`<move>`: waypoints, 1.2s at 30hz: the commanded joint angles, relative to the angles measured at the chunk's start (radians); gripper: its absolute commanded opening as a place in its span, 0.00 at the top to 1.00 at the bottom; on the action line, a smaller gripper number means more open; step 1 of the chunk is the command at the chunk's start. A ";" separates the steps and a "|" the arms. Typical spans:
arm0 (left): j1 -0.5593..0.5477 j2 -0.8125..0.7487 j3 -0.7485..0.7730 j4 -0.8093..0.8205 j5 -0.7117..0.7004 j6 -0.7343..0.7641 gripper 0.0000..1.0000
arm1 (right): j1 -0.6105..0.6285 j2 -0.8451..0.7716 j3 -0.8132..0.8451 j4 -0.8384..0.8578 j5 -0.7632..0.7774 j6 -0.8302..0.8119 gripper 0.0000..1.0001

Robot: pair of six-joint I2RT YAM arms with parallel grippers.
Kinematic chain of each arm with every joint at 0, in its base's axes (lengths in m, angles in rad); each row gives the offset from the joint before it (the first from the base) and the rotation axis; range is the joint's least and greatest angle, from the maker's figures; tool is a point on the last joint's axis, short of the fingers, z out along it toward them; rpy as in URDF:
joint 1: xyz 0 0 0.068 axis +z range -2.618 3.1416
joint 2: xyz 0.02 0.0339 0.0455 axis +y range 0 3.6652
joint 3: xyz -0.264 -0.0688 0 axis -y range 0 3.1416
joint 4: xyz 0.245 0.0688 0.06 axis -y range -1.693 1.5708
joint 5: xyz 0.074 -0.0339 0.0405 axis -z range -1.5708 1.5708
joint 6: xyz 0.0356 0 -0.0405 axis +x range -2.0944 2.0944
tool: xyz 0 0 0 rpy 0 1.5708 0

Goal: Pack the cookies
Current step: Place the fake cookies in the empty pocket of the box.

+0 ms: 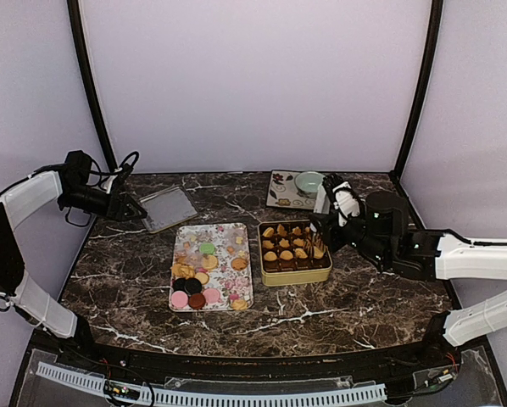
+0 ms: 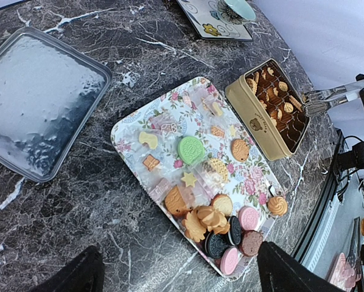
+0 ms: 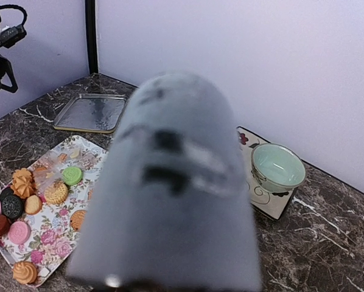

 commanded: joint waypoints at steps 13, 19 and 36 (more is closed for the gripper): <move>0.006 -0.044 0.011 -0.032 0.014 0.005 0.11 | 0.036 0.060 0.058 0.038 0.069 -0.071 0.68; 0.006 -0.040 0.012 -0.030 0.012 0.006 0.11 | 0.035 0.038 0.075 0.021 0.105 -0.124 0.71; 0.006 -0.040 0.020 -0.030 0.016 -0.001 0.11 | 0.012 0.034 0.095 -0.034 -0.016 -0.202 0.81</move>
